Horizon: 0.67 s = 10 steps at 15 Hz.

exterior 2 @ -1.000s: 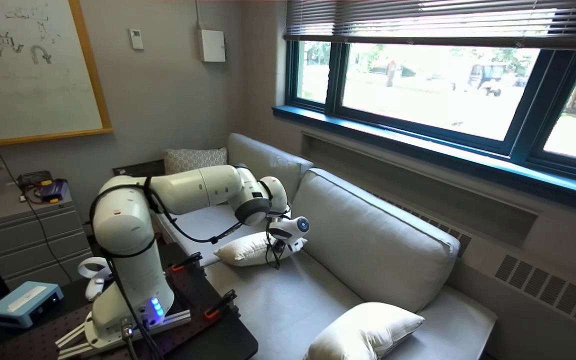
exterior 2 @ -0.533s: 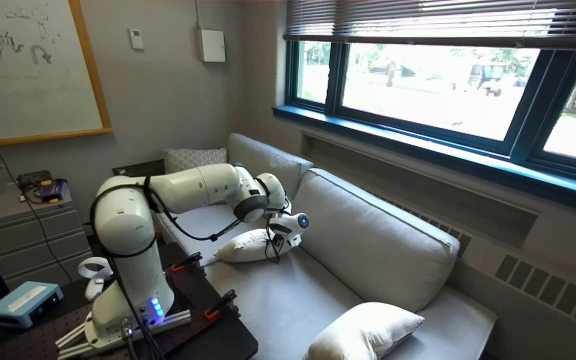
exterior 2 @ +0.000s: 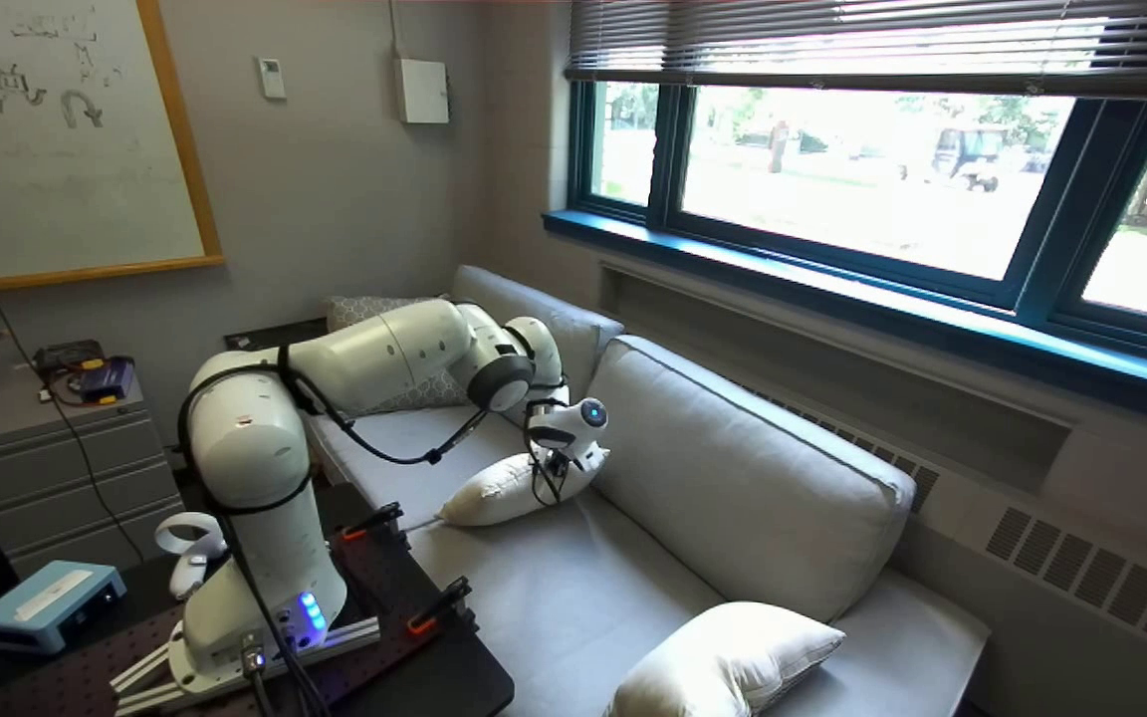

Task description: Arrange the cushions, one in front of the other, against the armrest

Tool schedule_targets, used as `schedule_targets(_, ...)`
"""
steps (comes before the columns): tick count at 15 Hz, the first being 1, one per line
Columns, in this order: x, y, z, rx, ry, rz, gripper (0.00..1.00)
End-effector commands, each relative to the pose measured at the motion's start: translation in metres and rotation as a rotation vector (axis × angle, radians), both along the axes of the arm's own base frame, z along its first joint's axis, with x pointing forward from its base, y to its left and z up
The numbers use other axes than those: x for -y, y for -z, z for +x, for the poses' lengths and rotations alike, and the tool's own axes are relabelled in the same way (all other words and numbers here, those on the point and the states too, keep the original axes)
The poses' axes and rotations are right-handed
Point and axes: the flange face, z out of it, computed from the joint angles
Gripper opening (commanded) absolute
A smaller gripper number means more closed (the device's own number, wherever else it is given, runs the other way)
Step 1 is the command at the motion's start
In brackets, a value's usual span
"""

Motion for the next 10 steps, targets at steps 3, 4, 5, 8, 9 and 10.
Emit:
schedule_targets(3, 0.003, -0.093, -0.025, 0.121, -0.024, -0.172, 0.03)
schedule_targets(4, 0.006, -0.105, -0.031, 0.137, -0.023, -0.197, 0.03)
schedule_targets(5, 0.009, -0.115, -0.039, 0.150, -0.027, -0.219, 0.03)
schedule_targets(8, 0.023, -0.145, -0.066, 0.171, -0.059, -0.264, 0.03)
schedule_targets(9, 0.032, -0.154, -0.076, 0.167, -0.067, -0.284, 0.03)
schedule_targets(10, 0.039, -0.163, -0.086, 0.164, -0.068, -0.299, 0.03)
